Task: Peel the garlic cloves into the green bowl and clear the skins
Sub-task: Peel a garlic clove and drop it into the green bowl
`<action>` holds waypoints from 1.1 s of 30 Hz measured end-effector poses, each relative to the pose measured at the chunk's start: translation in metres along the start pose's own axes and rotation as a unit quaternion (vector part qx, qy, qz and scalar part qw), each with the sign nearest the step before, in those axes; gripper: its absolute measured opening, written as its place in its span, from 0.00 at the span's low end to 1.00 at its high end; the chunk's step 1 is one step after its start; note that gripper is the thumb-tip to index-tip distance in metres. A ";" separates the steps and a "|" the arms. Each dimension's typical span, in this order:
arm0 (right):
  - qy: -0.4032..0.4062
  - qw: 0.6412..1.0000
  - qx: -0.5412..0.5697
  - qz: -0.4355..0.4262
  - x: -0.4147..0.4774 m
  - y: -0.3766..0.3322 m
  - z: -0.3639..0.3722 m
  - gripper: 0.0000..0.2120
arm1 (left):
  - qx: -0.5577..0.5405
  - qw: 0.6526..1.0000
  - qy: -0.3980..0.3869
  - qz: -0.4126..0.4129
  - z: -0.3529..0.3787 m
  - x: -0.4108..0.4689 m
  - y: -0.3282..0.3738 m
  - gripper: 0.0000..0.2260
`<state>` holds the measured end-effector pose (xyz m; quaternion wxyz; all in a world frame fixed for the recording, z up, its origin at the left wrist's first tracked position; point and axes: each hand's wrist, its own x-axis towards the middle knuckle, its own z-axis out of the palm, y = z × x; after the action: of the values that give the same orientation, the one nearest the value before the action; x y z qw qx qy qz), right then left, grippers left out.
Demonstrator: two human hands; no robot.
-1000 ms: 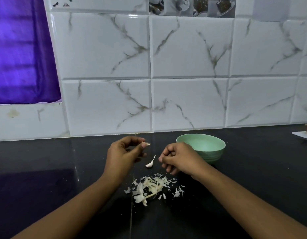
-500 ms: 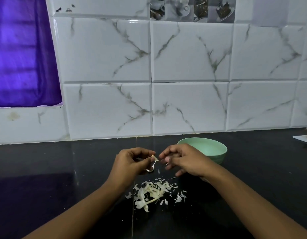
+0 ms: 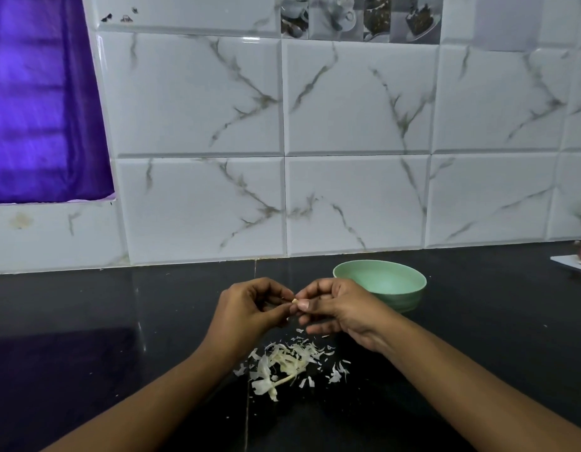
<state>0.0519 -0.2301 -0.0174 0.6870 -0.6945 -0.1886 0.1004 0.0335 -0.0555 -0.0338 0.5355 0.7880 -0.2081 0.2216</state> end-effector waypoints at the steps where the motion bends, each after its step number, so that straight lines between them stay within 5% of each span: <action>1: 0.008 1.000 -0.010 -0.007 0.000 0.000 -0.002 0.04 | 0.010 1.000 0.001 0.000 0.000 0.001 -0.001 0.06; 4: 0.060 0.988 -0.136 -0.045 0.002 0.000 -0.009 0.07 | 0.150 0.987 -0.048 -0.015 0.000 0.003 -0.005 0.06; 7: 0.108 0.962 -0.243 -0.059 0.006 0.003 -0.016 0.08 | 0.363 0.912 -0.188 -0.008 0.006 0.005 -0.008 0.12; 10: 0.115 0.937 -0.326 -0.052 0.009 0.008 -0.020 0.05 | 0.457 0.857 -0.236 -0.011 0.009 0.005 -0.008 0.14; 16: 0.113 0.899 -0.419 -0.048 0.014 0.019 -0.019 0.06 | 0.374 0.899 -0.221 -0.057 -0.001 0.009 -0.014 0.15; 20: 0.101 0.878 -0.465 -0.046 0.018 0.024 -0.019 0.02 | 0.406 0.878 -0.245 -0.059 0.003 0.011 -0.020 0.16; 25: 0.089 0.866 -0.490 -0.054 0.017 0.024 -0.019 0.05 | 0.324 0.911 -0.256 -0.023 0.000 0.011 -0.010 0.15; 29: 0.080 0.863 -0.496 -0.059 0.018 0.023 -0.020 0.07 | 0.240 0.953 -0.187 -0.012 -0.009 0.010 -0.011 0.15; 33: 0.060 0.835 -0.542 -0.071 0.017 0.016 -0.016 0.07 | 0.265 0.952 -0.154 -0.005 -0.014 0.013 -0.020 0.16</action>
<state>0.0760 -0.2376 -0.0303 0.2157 -0.9451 -0.2202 -0.1085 0.0537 -0.0371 -0.0372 0.2703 0.9269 -0.2181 0.1420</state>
